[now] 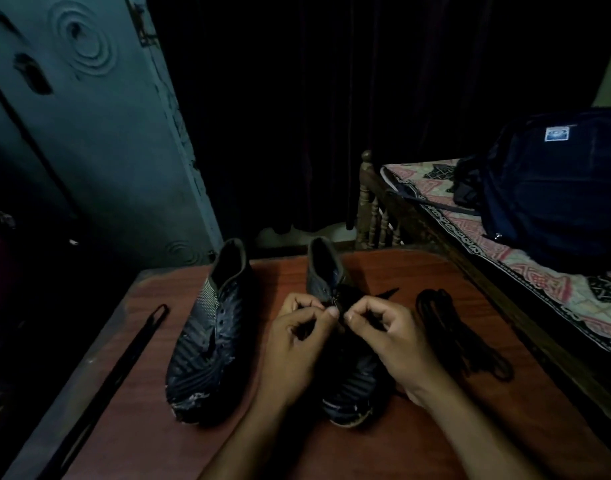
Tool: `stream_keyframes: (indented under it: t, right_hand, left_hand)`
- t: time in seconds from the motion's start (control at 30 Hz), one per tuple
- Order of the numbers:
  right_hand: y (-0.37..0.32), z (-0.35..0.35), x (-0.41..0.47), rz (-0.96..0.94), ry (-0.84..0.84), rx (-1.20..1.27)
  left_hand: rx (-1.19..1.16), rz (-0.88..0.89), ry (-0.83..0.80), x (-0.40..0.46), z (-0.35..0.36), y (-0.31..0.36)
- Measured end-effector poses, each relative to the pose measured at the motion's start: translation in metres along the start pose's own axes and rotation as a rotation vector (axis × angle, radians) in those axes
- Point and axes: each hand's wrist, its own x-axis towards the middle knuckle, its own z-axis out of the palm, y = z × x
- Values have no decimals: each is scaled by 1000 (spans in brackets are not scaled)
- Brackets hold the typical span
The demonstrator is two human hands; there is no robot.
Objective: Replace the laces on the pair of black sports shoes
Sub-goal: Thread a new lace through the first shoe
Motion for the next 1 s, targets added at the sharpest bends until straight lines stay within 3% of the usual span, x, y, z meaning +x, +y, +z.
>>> stream_keyframes:
  t: [0.2, 0.4, 0.53, 0.7, 0.8, 1.0]
  right_hand:
    - [-3, 0, -9, -46, -140, -92]
    - [-5, 3, -7, 24, -6, 96]
    - [0, 5, 1, 135, 90, 247]
    - [2, 6, -3, 94, 13, 190]
    - [3, 4, -1, 53, -7, 196]
    - [-8, -1, -8, 24, -177, 195]
  left_hand:
    - [50, -40, 10, 3, 1, -5]
    - [-71, 13, -78, 6, -7, -3]
    - [-74, 74, -276, 5, -11, -1]
    - [5, 102, -340, -1, -10, -3]
    - [-3, 107, -313, 1, -9, -6]
    - [28, 8, -23, 4, -4, -8]
